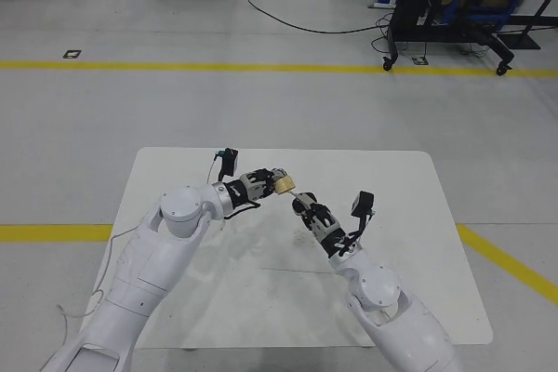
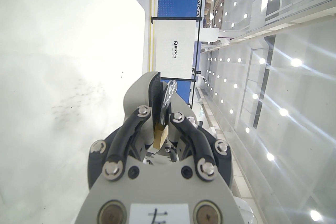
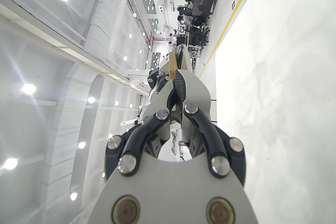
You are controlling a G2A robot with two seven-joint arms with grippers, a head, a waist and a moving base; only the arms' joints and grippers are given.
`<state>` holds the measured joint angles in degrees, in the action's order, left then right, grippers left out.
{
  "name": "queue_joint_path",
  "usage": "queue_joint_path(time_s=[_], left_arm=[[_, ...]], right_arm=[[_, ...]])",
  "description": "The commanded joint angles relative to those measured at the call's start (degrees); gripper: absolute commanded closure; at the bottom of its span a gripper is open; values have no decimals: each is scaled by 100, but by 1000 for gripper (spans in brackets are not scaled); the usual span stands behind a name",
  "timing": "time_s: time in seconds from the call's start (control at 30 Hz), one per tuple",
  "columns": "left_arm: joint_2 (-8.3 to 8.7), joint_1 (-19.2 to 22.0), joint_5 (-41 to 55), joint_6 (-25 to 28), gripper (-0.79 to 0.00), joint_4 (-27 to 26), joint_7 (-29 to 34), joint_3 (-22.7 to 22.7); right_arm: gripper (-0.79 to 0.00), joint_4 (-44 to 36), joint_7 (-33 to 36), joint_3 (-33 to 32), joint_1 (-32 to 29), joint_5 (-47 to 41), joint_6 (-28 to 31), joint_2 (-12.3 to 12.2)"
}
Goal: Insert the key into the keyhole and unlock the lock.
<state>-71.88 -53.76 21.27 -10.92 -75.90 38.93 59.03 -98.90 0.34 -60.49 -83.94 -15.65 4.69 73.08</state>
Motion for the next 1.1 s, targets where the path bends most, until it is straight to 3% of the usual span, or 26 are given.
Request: queue_joint_path(time_s=[0.0,0.4,0.93,0.97,1.0,1.03,1.07], left_arm=[[-4,6,-10,-8,0,12,-7,-3],[-26,12,-11,-80,0,40,-27,-5],[-42,99,-267,3,0,115,214,-109],[-43,101,-274,-6,0,117,210,-110],[-45,102,-272,-13,0,119,207,-108],[-46,101,-262,-17,0,126,190,-100],[-48,100,-259,-28,0,133,166,-92]], right_arm=[[0,-9,-41,30,-14,91,9,11],[0,-12,-690,343,-11,1488,-22,90],[0,166,-574,283,186,1019,-108,220],[-274,175,-568,274,189,1015,-110,225],[-727,181,-567,262,184,996,-114,230],[-785,177,-569,247,175,961,-99,235],[-785,180,-558,230,166,949,-91,238]])
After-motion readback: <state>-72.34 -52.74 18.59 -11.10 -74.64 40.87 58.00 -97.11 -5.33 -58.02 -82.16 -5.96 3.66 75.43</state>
